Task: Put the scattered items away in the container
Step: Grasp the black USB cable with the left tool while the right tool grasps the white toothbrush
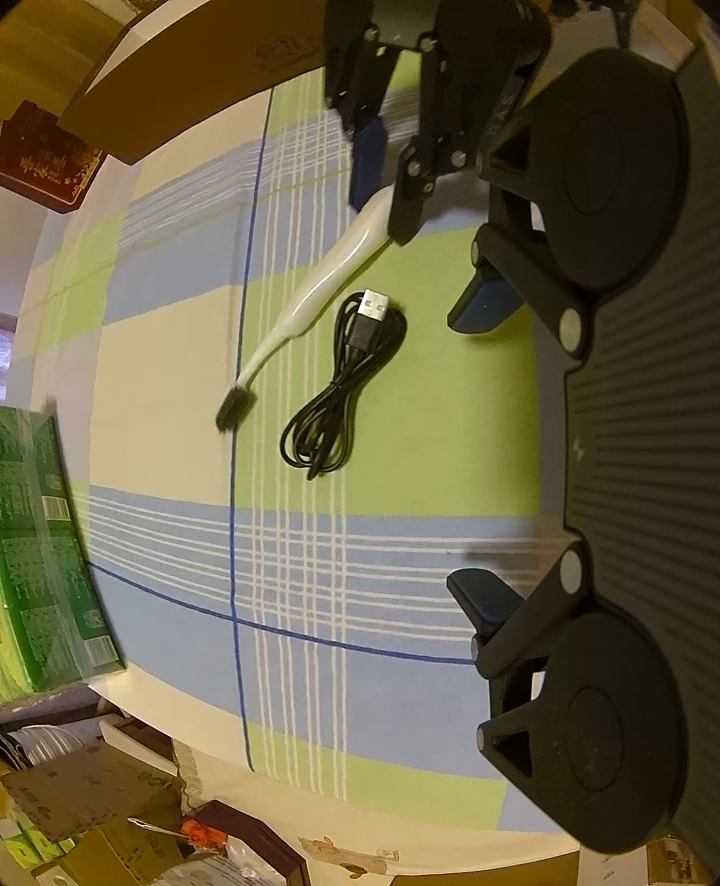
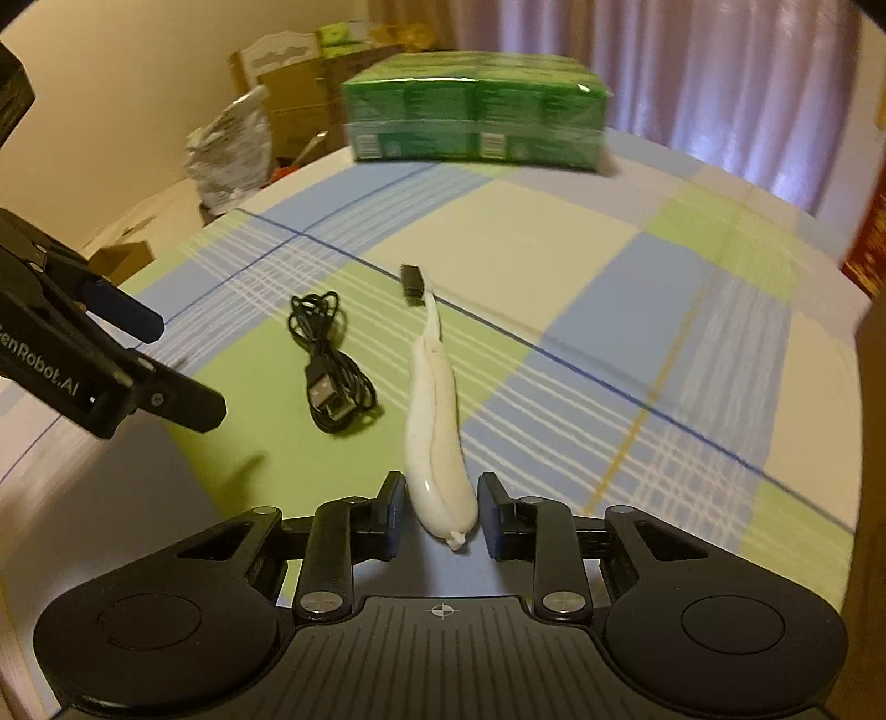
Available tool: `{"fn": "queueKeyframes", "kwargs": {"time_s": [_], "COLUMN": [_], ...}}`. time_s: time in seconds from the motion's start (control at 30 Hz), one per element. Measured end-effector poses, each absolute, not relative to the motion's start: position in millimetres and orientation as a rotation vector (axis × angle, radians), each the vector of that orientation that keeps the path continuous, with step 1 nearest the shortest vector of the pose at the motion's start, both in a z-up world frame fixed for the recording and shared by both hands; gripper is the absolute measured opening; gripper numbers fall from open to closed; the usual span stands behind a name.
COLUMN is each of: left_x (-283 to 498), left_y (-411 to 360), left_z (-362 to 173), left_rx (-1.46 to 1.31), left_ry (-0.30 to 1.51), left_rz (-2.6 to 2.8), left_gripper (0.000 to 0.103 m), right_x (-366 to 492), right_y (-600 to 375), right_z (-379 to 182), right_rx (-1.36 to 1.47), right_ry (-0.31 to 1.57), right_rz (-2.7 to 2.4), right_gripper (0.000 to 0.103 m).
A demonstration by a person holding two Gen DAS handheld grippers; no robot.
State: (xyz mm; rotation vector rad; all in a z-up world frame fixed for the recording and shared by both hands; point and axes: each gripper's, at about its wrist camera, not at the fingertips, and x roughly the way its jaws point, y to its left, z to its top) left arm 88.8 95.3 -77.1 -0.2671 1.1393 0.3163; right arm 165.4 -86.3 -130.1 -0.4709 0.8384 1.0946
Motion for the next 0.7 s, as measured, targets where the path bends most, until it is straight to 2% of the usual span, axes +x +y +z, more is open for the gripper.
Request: {"fn": "queueKeyframes", "kwargs": {"time_s": [0.37, 0.6, 0.7], "left_x": [107.9, 131.9, 142.2], "left_y": [92.0, 93.5, 98.0], "left_z": [-74.4, -78.3, -81.9], "left_rx": [-0.275, -0.332, -0.369], "left_ry": [1.098, 1.076, 1.067], "left_rz": [0.258, 0.250, 0.258], "left_gripper": [0.087, 0.076, 0.075], "right_x": [158.1, 157.0, 157.0], "right_y": [-133.8, -139.8, -141.1], "right_z": [-118.9, -116.2, -116.6], "right_rx": [-0.368, -0.332, -0.318], "right_ry": [0.947, 0.964, 0.968], "right_rz": [0.707, 0.665, 0.654], "right_gripper": [0.031, 0.031, 0.031]}}
